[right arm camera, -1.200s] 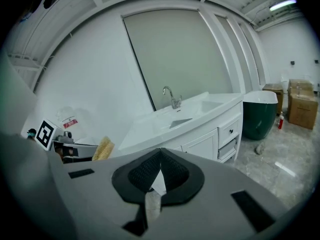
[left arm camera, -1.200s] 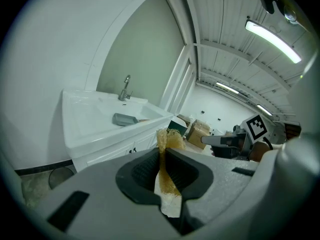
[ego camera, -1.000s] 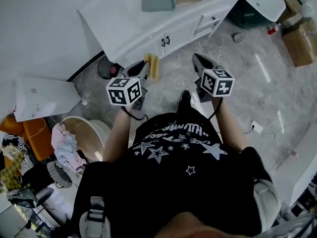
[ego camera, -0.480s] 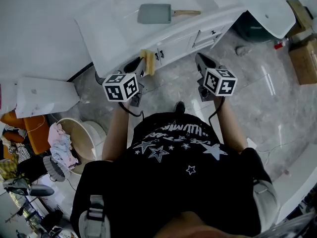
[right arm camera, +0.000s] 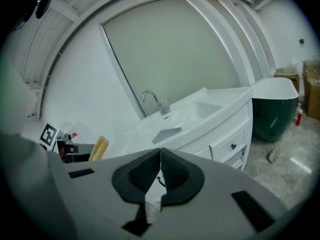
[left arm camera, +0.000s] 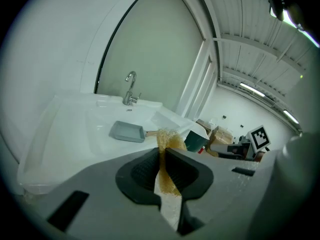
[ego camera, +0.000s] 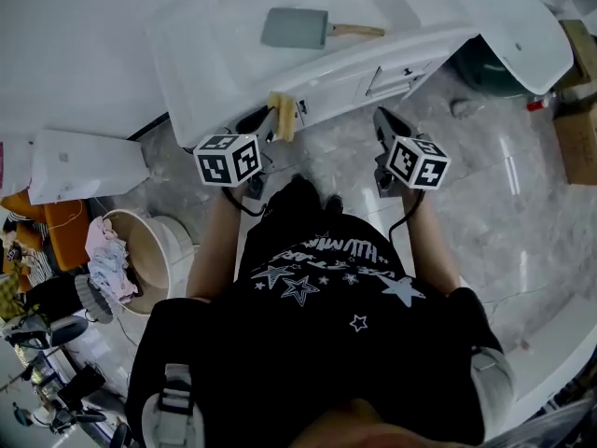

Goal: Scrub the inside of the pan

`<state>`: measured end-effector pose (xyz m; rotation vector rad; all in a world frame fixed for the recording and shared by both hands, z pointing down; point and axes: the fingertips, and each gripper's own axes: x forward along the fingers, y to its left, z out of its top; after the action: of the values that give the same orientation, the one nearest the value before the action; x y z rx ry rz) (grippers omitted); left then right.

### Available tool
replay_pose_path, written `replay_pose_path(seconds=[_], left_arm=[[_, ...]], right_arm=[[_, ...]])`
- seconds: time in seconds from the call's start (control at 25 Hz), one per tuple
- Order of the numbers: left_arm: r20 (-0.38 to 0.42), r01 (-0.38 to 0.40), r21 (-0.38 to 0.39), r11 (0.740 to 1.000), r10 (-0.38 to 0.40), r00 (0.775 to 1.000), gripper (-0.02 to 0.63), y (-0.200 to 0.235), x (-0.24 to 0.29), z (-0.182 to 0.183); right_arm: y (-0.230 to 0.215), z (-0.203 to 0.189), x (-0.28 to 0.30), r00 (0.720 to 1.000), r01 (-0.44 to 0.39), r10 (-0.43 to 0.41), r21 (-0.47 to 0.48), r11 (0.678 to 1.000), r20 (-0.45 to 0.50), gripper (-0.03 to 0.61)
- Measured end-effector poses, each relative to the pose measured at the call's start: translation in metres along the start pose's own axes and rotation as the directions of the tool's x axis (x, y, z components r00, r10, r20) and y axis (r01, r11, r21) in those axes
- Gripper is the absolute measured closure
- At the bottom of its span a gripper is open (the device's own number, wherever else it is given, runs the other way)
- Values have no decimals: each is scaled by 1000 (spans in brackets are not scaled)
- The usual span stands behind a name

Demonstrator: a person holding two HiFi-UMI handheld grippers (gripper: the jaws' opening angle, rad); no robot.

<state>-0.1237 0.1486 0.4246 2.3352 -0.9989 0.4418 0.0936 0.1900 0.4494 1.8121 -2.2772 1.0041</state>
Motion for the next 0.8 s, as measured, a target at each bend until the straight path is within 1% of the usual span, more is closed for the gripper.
replay_pose_path(seconds=[0.08, 0.2, 0.28, 0.4, 0.6, 0.68, 0.8], left_arm=[[7, 7, -14, 1000, -7, 1000, 571, 3, 7, 6], [-11, -5, 20, 1000, 6, 1000, 571, 16, 27, 14], [-26, 0, 33, 999, 1, 1000, 571, 25, 46, 20], [-24, 19, 25, 999, -19, 1000, 572, 39, 73, 39], [-25, 37, 16, 999, -36, 999, 571, 66, 124, 80], [-35, 39, 6, 999, -39, 999, 571, 77, 143, 91], [-46, 43, -16, 999, -44, 998, 571, 97, 168, 103]], right_arm=[[-2, 0, 8, 1000, -3, 3, 0, 1000, -7, 571], [-6, 3, 22, 1000, 1, -1, -7, 1000, -19, 571], [-13, 9, 30, 999, 16, -17, -24, 1000, -28, 571], [-26, 27, 45, 999, 42, -43, -29, 999, -24, 571], [-51, 63, 88, 997, 70, -70, -28, 997, -25, 571], [-60, 77, 108, 997, 77, -77, 0, 997, -31, 571], [-67, 100, 139, 998, 66, -65, 67, 996, -20, 571]])
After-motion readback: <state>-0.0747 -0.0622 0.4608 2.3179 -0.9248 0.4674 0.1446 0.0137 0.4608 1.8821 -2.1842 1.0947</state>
